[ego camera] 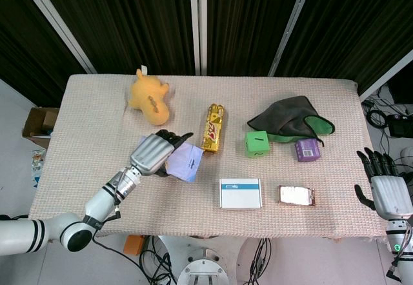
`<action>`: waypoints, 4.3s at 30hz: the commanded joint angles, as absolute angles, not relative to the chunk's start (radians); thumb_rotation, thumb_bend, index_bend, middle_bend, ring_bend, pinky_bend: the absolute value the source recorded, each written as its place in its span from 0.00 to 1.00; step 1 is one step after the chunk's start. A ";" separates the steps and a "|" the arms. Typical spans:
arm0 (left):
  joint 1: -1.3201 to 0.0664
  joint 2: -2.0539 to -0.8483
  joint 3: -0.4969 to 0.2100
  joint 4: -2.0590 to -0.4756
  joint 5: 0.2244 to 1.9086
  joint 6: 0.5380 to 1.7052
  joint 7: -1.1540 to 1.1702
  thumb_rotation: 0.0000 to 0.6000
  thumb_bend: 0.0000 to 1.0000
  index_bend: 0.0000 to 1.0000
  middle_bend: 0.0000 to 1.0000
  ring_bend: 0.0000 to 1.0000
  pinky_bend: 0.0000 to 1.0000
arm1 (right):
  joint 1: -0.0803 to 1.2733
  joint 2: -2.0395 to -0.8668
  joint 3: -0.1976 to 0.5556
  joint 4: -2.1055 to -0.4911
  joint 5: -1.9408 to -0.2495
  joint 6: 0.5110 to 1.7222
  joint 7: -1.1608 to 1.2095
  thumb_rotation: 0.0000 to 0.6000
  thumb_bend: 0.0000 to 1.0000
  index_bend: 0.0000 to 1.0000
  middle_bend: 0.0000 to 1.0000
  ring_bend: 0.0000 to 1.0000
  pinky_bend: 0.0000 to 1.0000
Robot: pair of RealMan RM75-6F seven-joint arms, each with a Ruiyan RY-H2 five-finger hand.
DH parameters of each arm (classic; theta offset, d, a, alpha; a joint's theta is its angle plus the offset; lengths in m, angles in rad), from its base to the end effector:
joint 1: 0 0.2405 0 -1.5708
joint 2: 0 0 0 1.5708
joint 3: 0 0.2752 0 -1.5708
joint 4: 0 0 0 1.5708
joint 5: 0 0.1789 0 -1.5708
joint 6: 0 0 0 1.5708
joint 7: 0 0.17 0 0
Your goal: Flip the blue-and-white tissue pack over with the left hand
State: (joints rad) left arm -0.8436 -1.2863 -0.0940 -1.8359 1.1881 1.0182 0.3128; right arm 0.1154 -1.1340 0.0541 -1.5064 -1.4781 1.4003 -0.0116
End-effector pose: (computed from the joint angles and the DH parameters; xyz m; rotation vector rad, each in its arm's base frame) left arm -0.0934 0.3445 0.0640 -2.0524 -0.8436 -1.0637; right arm -0.3360 -0.2179 0.1906 1.4438 -0.8743 0.7928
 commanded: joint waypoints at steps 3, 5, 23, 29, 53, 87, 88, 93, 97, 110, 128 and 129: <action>-0.724 -1.270 -0.116 -1.718 1.372 1.066 -0.292 1.00 0.16 0.06 0.65 0.26 0.26 | 0.120 -1.139 0.052 -1.514 -1.476 1.392 -0.031 1.00 0.30 0.00 0.00 0.00 0.00; -0.713 -1.270 -0.121 -1.696 1.375 1.055 -0.408 1.00 0.16 0.06 0.66 0.26 0.26 | 0.120 -1.140 0.052 -1.518 -1.474 1.391 -0.038 1.00 0.30 0.00 0.00 0.00 0.00; -0.639 -1.324 -0.055 -1.465 1.568 1.155 -0.696 1.00 0.15 0.04 0.28 0.17 0.25 | 0.121 -1.139 0.051 -1.543 -1.450 1.375 -0.090 1.00 0.30 0.00 0.00 0.00 0.00; -0.615 -1.326 -0.041 -1.447 1.579 1.185 -0.742 1.00 0.09 0.00 0.00 0.07 0.25 | 0.120 -1.139 0.057 -1.551 -1.435 1.376 -0.104 1.00 0.29 0.00 0.00 0.00 0.00; -0.554 -0.948 -0.060 -1.925 1.535 1.203 0.335 1.00 0.01 0.00 0.00 0.04 0.20 | 0.116 -1.151 0.068 -1.529 -1.427 1.390 -0.073 1.00 0.28 0.00 0.00 0.00 0.00; -0.923 -1.072 -0.131 -2.092 0.875 0.868 0.885 1.00 0.00 0.00 0.12 0.01 0.18 | 0.115 -1.171 0.068 -1.462 -1.407 1.363 -0.024 1.00 0.29 0.00 0.00 0.00 0.00; -0.930 -1.069 -0.123 -2.087 0.871 0.859 0.879 1.00 0.00 0.00 0.16 0.01 0.18 | 0.115 -1.171 0.068 -1.462 -1.406 1.363 -0.027 1.00 0.29 0.00 0.00 0.00 0.00; -0.948 -1.062 -0.103 -2.080 0.857 0.870 0.864 1.00 0.10 0.08 0.41 0.06 0.17 | 0.114 -1.165 0.070 -1.473 -1.396 1.359 -0.040 1.00 0.29 0.00 0.00 0.00 0.00; -0.927 -1.085 -0.097 -2.065 0.921 0.929 0.824 1.00 0.23 0.16 0.58 0.18 0.17 | 0.115 -1.162 0.070 -1.483 -1.393 1.356 -0.052 1.00 0.29 0.00 0.00 0.00 0.00; -0.635 -1.095 -0.195 -1.831 1.244 1.021 -0.297 1.00 0.28 0.20 0.70 0.28 0.18 | 0.117 -1.155 0.067 -1.501 -1.376 1.337 -0.077 1.00 0.29 0.00 0.00 0.00 0.00; -0.499 -1.465 -0.092 -1.203 1.445 1.157 -0.846 1.00 0.26 0.17 0.67 0.26 0.18 | 0.125 -1.184 0.064 -1.512 -1.360 1.325 -0.145 1.00 0.28 0.00 0.00 0.00 0.00; -0.497 -1.470 -0.087 -1.195 1.451 1.156 -0.848 1.00 0.26 0.17 0.67 0.26 0.18 | 0.125 -1.185 0.063 -1.512 -1.357 1.322 -0.147 1.00 0.28 0.00 0.00 0.00 0.00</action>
State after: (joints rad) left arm -0.5139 -1.4435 -0.1041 -1.2234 1.4290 1.1456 -0.8267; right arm 0.1246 -1.1847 0.0637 -1.5121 -1.3572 1.3226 -0.1466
